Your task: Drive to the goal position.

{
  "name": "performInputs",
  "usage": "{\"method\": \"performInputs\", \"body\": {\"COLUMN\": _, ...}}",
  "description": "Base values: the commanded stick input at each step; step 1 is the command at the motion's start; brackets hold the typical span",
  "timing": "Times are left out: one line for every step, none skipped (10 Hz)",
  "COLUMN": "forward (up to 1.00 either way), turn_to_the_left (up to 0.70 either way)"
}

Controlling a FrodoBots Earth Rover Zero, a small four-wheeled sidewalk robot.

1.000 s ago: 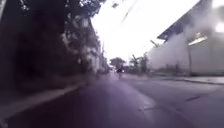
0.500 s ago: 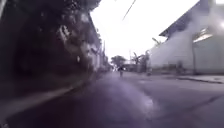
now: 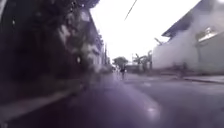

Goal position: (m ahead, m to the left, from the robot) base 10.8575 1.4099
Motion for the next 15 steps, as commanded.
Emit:
{"method": "performInputs", "body": {"forward": 0.70, "turn_to_the_left": -0.29}}
{"method": "performInputs", "body": {"forward": 0.70, "turn_to_the_left": -0.05}}
{"method": "performInputs", "body": {"forward": 0.70, "turn_to_the_left": 0.00}}
{"method": "performInputs", "body": {"forward": 0.70, "turn_to_the_left": 0.00}}
{"method": "performInputs", "body": {"forward": 0.70, "turn_to_the_left": 0.00}}
{"method": "performInputs", "body": {"forward": 0.70, "turn_to_the_left": 0.00}}
{"method": "performInputs", "body": {"forward": 0.70, "turn_to_the_left": 0.00}}
{"method": "performInputs", "body": {"forward": 0.70, "turn_to_the_left": 0.00}}
{"method": "performInputs", "body": {"forward": 0.70, "turn_to_the_left": 0.00}}
{"method": "performInputs", "body": {"forward": 0.70, "turn_to_the_left": 0.00}}
{"method": "performInputs", "body": {"forward": 0.70, "turn_to_the_left": 0.00}}
{"method": "performInputs", "body": {"forward": 0.70, "turn_to_the_left": 0.00}}
{"method": "performInputs", "body": {"forward": 0.70, "turn_to_the_left": 0.00}}
{"method": "performInputs", "body": {"forward": 0.70, "turn_to_the_left": 0.00}}
{"method": "performInputs", "body": {"forward": 0.70, "turn_to_the_left": -0.03}}
